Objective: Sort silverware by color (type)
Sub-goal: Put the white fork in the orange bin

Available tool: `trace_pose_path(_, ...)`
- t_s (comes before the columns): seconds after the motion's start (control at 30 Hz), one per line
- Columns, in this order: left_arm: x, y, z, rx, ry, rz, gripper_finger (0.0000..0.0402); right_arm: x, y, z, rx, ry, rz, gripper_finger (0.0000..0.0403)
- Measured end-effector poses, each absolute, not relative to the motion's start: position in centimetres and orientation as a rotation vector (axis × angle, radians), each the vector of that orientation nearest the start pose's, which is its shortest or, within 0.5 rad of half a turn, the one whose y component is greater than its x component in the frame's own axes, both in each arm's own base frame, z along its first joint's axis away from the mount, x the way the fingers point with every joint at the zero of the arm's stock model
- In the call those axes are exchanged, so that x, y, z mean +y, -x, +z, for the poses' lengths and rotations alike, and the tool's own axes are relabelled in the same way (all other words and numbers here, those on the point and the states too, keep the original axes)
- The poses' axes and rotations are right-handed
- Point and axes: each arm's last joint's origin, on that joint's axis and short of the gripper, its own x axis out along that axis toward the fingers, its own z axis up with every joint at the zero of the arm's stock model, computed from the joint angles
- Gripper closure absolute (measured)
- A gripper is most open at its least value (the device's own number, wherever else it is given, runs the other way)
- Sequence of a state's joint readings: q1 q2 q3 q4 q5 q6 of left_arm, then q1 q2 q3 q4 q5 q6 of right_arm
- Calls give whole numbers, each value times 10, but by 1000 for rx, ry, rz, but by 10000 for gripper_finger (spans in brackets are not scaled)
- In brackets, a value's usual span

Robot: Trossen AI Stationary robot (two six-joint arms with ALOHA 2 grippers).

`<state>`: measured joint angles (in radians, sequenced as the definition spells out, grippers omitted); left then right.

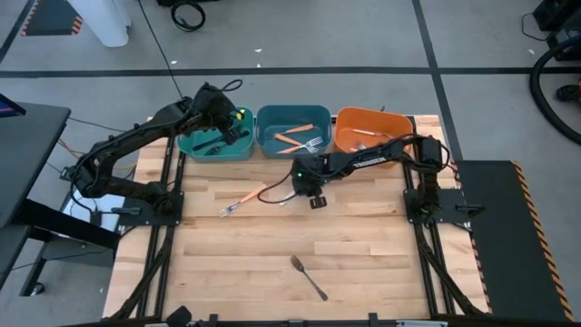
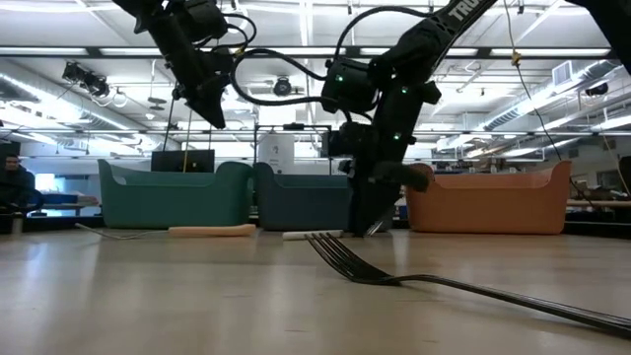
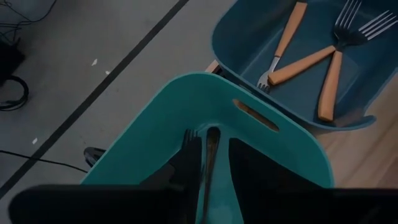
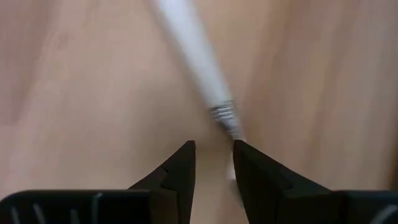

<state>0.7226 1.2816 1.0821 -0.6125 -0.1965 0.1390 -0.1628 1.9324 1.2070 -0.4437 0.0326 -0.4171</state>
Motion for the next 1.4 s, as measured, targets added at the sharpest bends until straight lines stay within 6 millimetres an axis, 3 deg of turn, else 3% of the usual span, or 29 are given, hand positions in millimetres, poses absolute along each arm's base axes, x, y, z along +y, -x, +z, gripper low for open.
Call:
trace_pose_path(0.13, 178, -194, 297, 867, 96, 807, 310, -64, -375, 152, 1122, 300, 69, 286)
trace_pose_path(0.73, 180, -195, 295, 848, 89, 810, 310, -67, -378, 126, 1172, 186, 152, 288)
trace_pose_path(0.87, 180, -194, 295, 849, 91, 813, 310, -68, -375, 126, 1207, 87, 70, 310)
trace_pose_path(1.03, 180, -194, 295, 850, 90, 813, 310, -69, -373, 125, 1222, 2, 7, 377)
trace_pose_path(1.27, 180, -194, 295, 850, 90, 814, 310, -66, -369, 128, 1270, -53, -22, 381)
trace_pose_path(1.4, 180, -194, 295, 851, 90, 813, 310, -66, -367, 148, 1261, -83, -29, 388)
